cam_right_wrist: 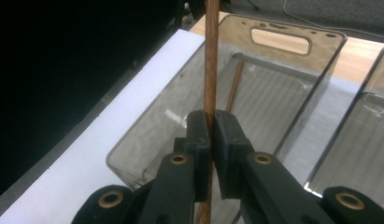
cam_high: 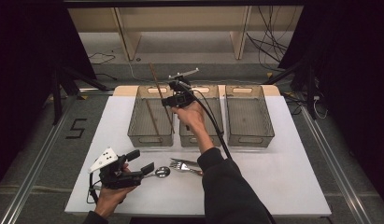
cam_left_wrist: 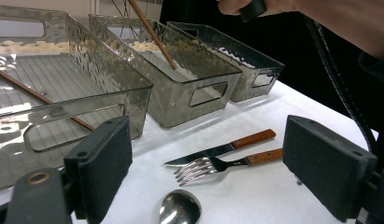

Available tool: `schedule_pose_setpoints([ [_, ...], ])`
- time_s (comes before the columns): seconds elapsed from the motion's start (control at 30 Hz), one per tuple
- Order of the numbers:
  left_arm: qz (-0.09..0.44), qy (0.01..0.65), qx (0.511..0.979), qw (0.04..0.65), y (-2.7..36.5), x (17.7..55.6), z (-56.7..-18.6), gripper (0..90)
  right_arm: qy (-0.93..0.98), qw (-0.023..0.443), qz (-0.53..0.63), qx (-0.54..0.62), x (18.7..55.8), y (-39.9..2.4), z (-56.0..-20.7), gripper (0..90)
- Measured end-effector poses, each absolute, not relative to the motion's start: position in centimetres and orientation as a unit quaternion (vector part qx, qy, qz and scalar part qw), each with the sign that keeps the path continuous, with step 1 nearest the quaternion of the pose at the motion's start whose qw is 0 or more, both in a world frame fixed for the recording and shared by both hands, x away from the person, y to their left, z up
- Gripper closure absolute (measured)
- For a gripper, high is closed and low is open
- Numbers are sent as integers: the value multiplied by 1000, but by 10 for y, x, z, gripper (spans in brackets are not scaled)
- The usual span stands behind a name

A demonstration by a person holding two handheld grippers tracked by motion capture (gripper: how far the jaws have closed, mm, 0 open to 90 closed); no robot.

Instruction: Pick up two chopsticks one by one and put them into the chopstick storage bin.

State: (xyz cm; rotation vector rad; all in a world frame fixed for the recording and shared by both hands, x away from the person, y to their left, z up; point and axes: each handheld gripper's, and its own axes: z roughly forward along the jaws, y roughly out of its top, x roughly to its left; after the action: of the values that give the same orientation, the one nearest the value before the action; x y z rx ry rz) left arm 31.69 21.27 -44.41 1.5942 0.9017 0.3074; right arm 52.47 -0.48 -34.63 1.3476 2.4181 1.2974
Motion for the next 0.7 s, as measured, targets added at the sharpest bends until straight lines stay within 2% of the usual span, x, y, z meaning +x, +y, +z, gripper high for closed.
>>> schedule_pose_setpoints([
  [0.7, 136, 387, 688, 599, 213, 316, -443, 156, 788, 48, 419, 449, 536, 15, -358, 857],
])
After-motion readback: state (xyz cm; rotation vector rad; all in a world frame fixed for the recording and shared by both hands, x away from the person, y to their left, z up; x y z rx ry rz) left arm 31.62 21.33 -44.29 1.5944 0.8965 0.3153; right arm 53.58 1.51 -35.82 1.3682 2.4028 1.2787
